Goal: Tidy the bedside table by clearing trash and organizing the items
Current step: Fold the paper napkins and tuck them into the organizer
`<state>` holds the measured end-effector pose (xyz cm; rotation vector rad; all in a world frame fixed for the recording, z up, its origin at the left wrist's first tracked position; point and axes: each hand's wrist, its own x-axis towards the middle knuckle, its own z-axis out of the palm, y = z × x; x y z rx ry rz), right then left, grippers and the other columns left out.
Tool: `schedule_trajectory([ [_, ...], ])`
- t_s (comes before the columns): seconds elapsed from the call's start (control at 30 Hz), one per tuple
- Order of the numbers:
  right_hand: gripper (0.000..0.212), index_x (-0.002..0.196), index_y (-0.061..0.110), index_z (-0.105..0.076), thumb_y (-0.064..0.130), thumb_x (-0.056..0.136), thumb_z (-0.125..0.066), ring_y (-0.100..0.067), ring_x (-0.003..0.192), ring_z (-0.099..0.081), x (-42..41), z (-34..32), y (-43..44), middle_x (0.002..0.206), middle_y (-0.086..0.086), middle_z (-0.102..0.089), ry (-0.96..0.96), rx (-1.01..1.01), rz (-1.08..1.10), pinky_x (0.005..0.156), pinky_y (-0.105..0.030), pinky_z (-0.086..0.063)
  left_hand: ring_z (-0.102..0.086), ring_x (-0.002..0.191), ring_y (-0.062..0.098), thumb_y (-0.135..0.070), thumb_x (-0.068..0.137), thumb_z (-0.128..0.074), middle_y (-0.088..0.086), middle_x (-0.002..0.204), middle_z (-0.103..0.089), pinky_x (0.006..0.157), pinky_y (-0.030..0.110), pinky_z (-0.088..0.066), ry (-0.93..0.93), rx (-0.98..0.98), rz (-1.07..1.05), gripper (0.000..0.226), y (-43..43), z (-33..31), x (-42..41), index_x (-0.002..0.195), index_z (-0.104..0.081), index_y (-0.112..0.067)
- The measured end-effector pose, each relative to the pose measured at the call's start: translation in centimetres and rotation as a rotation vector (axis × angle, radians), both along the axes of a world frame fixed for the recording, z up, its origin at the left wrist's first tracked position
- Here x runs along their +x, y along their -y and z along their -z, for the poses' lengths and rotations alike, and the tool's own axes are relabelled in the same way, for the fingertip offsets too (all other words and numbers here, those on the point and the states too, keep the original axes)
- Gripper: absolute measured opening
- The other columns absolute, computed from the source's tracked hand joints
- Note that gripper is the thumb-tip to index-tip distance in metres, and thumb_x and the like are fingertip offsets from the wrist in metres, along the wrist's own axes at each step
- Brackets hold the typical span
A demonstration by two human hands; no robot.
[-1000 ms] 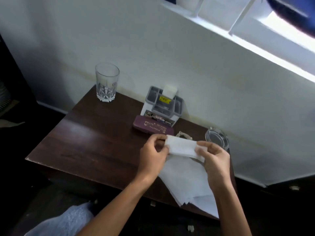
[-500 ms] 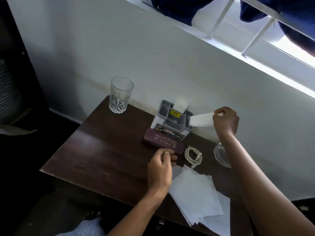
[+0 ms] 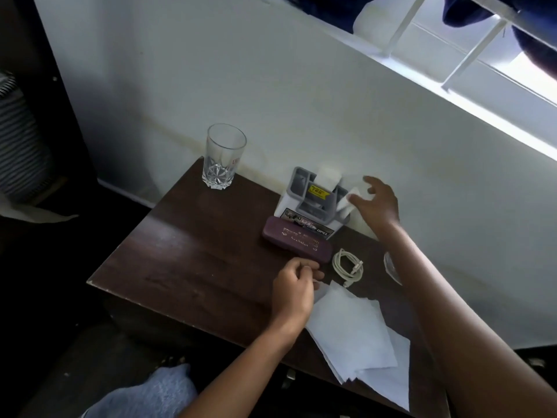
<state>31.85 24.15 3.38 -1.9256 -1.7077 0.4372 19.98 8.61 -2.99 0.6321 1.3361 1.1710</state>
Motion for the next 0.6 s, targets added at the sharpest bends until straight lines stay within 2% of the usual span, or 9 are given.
schedule_trajectory([
  [0.07,0.047,0.127,0.022,-0.052,0.027,0.082,-0.066,-0.026,0.106,-0.059,1.0,-0.9,2.1,0.122,-0.011,-0.055,-0.153,0.045,0.056,0.088,-0.033,-0.048,-0.06,0.069,0.011,-0.01,0.093,-0.041,0.0,0.081,-0.069,0.062,0.021,-0.044,0.012,-0.006,-0.014,0.027,-0.2,0.0,0.0,0.079,-0.06,-0.023],
  [0.1,0.04,0.12,0.021,-0.056,0.025,0.081,-0.064,-0.022,0.092,-0.063,1.6,-1.1,3.7,0.112,-0.012,-0.06,-0.234,0.039,0.079,0.079,-0.034,-0.053,-0.061,0.07,0.012,-0.01,0.093,-0.041,-0.001,0.081,-0.069,0.063,0.022,-0.044,0.013,-0.008,-0.018,0.027,-0.2,0.0,-0.1,0.079,-0.06,-0.023],
  [0.17,0.019,0.102,0.011,-0.064,0.009,0.084,-0.059,-0.012,0.062,-0.058,2.8,-0.7,8.1,0.083,-0.01,-0.063,-0.345,-0.034,0.111,0.055,-0.024,-0.049,-0.062,0.076,0.014,-0.011,0.093,-0.042,-0.002,0.082,-0.069,0.067,0.024,-0.046,0.005,-0.012,-0.015,0.027,-0.1,0.1,0.1,0.079,-0.06,-0.024],
  [0.2,0.013,0.091,0.007,-0.067,0.002,0.083,-0.057,-0.011,0.056,-0.053,3.3,0.0,10.6,0.075,-0.008,-0.062,-0.374,-0.095,0.126,0.05,-0.022,-0.044,-0.063,0.081,0.015,-0.012,0.093,-0.042,-0.003,0.083,-0.069,0.071,0.026,-0.048,-0.004,-0.015,-0.014,0.027,0.0,0.2,0.1,0.079,-0.061,-0.024],
  [0.27,0.018,0.078,0.011,-0.069,-0.004,0.082,-0.058,-0.013,0.062,-0.055,3.7,1.9,15.3,0.075,-0.005,-0.065,-0.357,-0.199,0.146,0.054,-0.025,-0.044,-0.064,0.087,0.016,-0.012,0.093,-0.042,-0.004,0.084,-0.068,0.08,0.031,-0.05,-0.028,-0.022,-0.012,0.027,0.1,0.3,0.2,0.078,-0.061,-0.025],
  [0.37,0.02,0.079,0.016,-0.067,-0.003,0.081,-0.061,-0.013,0.076,-0.061,3.9,5.1,18.6,0.083,0.0,-0.067,-0.246,-0.316,0.094,0.062,-0.023,-0.046,-0.063,0.094,0.017,-0.01,0.092,-0.044,-0.005,0.09,-0.068,0.085,0.029,-0.049,-0.135,-0.014,0.097,0.025,0.2,0.8,0.3,0.082,-0.062,-0.023],
  [0.43,0.017,0.087,0.017,-0.066,0.002,0.08,-0.064,-0.014,0.078,-0.06,4.1,6.4,18.5,0.085,0.0,-0.065,-0.126,-0.363,0.038,0.063,-0.023,-0.046,-0.061,0.103,0.018,-0.011,0.091,-0.046,-0.003,0.106,-0.067,0.088,0.029,-0.047,-0.41,0.051,0.276,0.023,0.6,1.5,0.4,0.099,-0.066,-0.02],
  [0.53,0.021,0.099,0.021,-0.061,0.017,0.08,-0.068,-0.014,0.077,-0.057,4.5,6.9,17.3,0.086,-0.002,-0.06,-0.019,-0.372,0.018,0.061,-0.026,-0.043,-0.05,0.113,0.022,-0.021,0.091,-0.05,0.0,0.122,-0.057,0.092,0.034,-0.045,-0.972,0.19,0.504,0.033,1.5,2.6,0.7,0.123,-0.057,-0.02],
  [0.6,0.026,0.099,0.02,-0.057,0.023,0.078,-0.072,-0.012,0.071,-0.055,4.6,7.2,16.8,0.079,0.0,-0.057,-0.035,-0.39,0.019,0.056,-0.025,-0.038,-0.046,0.112,0.023,-0.032,0.09,-0.053,0.001,0.121,-0.054,0.091,0.034,-0.042,-1.135,0.197,0.538,0.038,2.0,2.7,1.0,0.127,-0.052,-0.023],
])
